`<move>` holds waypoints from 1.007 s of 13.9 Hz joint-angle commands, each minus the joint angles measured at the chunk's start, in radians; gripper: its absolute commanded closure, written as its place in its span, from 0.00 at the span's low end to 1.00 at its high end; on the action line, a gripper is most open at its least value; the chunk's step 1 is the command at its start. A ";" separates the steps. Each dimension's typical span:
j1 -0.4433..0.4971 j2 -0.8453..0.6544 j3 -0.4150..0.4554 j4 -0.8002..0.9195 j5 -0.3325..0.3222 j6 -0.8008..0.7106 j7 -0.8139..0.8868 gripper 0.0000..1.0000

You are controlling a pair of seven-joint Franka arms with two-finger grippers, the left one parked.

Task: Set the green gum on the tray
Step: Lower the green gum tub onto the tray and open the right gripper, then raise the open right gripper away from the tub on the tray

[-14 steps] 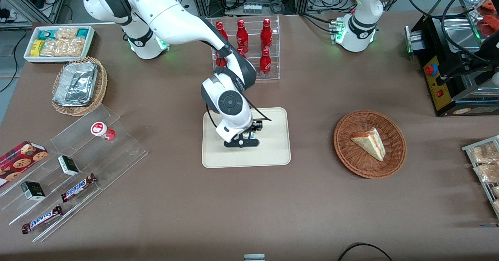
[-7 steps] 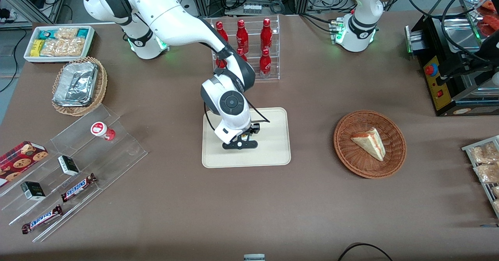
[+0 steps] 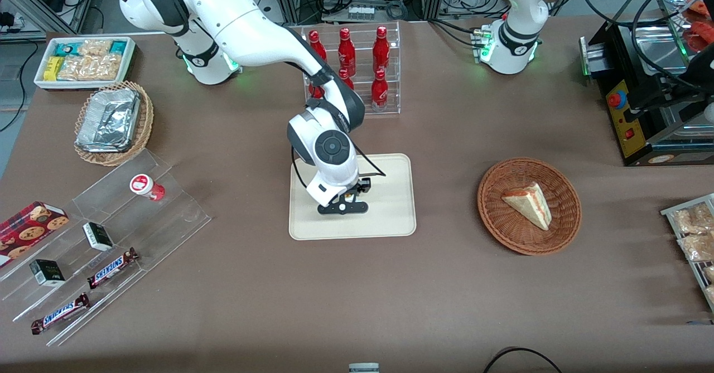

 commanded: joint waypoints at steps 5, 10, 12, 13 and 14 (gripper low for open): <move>0.003 0.015 -0.004 0.001 -0.020 0.023 0.023 0.01; 0.002 0.004 -0.003 0.001 -0.020 0.015 0.017 0.01; -0.001 0.001 -0.003 0.001 -0.020 0.012 0.011 0.01; -0.003 -0.002 -0.003 0.001 -0.020 0.009 0.011 0.01; -0.004 -0.010 -0.003 0.001 -0.021 0.005 0.010 0.01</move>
